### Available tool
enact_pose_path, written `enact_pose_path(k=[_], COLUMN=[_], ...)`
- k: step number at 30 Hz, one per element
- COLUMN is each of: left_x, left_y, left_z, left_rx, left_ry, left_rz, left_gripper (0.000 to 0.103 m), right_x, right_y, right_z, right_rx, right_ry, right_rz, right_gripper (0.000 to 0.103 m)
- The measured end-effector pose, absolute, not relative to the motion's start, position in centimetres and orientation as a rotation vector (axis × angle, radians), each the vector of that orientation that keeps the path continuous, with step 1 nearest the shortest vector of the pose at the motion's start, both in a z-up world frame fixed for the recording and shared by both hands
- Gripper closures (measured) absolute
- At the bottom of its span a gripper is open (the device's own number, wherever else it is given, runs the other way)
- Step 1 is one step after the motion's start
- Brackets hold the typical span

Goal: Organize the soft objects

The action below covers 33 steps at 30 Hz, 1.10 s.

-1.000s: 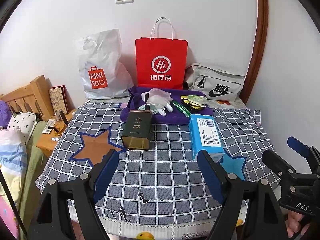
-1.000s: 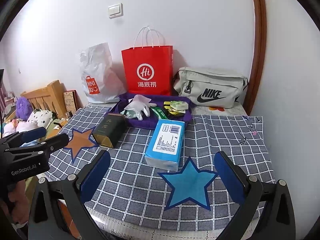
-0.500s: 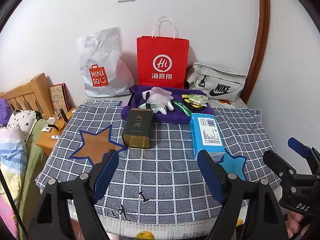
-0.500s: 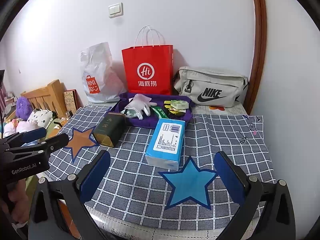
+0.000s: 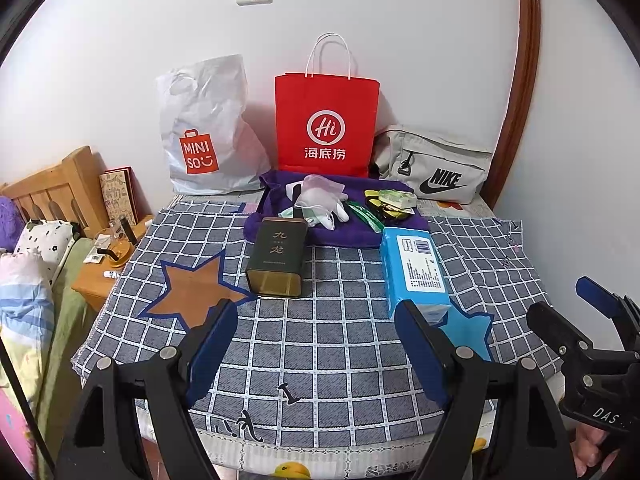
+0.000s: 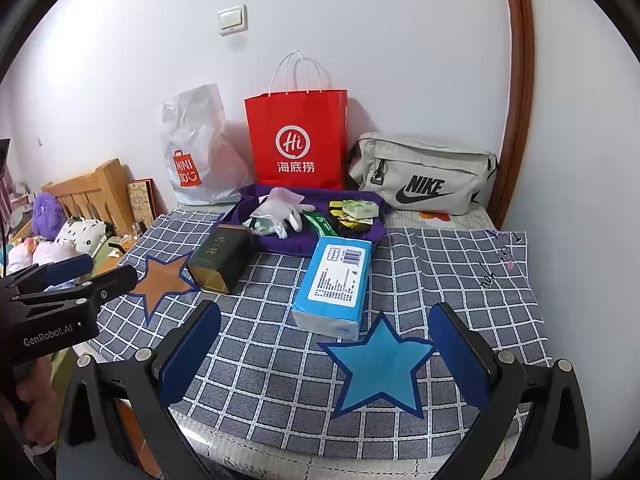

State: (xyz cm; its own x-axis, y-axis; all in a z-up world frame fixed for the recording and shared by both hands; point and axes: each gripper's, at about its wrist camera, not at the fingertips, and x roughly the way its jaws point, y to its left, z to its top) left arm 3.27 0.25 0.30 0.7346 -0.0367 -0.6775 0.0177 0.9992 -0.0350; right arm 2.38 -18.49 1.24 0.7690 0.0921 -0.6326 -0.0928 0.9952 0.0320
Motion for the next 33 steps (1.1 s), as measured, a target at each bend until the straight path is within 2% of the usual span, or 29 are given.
enact_pose_path(k=[33], left_x=[3.19], left_y=[0.36], left_z=[0.52], left_rx=[-0.024], left_ry=[0.746], left_rz=[-0.024], left_gripper=[0.023], right_x=[2.02], right_y=[-18.61], right_z=[1.48], right_rx=[0.007], right_ry=[0.676], right_rz=[0.103], right_gripper=[0.001])
